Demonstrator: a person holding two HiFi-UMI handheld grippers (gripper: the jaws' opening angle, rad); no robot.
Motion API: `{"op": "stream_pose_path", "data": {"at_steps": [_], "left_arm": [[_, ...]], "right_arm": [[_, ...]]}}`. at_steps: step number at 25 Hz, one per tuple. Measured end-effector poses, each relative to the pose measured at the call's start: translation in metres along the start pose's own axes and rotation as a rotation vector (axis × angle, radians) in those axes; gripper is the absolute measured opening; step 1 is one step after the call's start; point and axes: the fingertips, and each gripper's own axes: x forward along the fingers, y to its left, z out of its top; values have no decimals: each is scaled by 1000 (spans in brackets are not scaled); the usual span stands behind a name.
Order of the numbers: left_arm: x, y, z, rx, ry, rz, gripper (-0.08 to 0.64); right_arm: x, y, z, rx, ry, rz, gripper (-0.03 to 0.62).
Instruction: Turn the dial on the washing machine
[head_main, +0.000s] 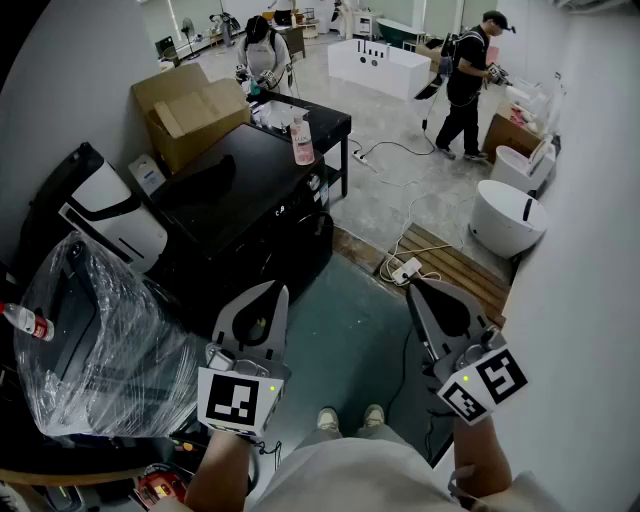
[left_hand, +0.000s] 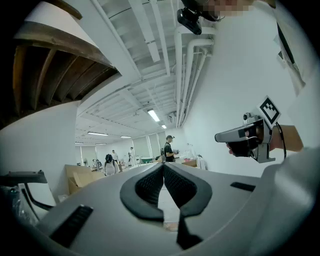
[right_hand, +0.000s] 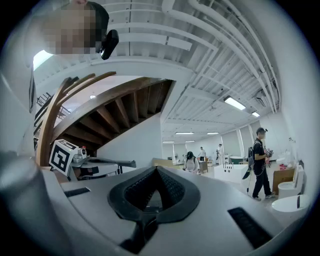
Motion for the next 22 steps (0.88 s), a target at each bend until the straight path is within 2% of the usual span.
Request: {"op": "stream_pose_path", "data": {"at_steps": [3, 5, 10, 17, 22], "left_arm": [[0, 6, -7, 57, -1, -6, 20], [0, 7, -7, 66, 1, -6, 20], [2, 2, -4, 28, 8, -33, 20], [8, 16, -24, 51, 28, -53, 20], [13, 31, -35, 24, 39, -44, 20]], "right_arm": [[3, -3, -1, -6, 0, -15, 22], [3, -5, -1, 1, -2, -24, 23], [4, -5, -5, 35, 3, -24, 23], [15, -9, -21, 142, 21, -30, 23], [29, -15, -34, 155, 38, -102, 23]]}}
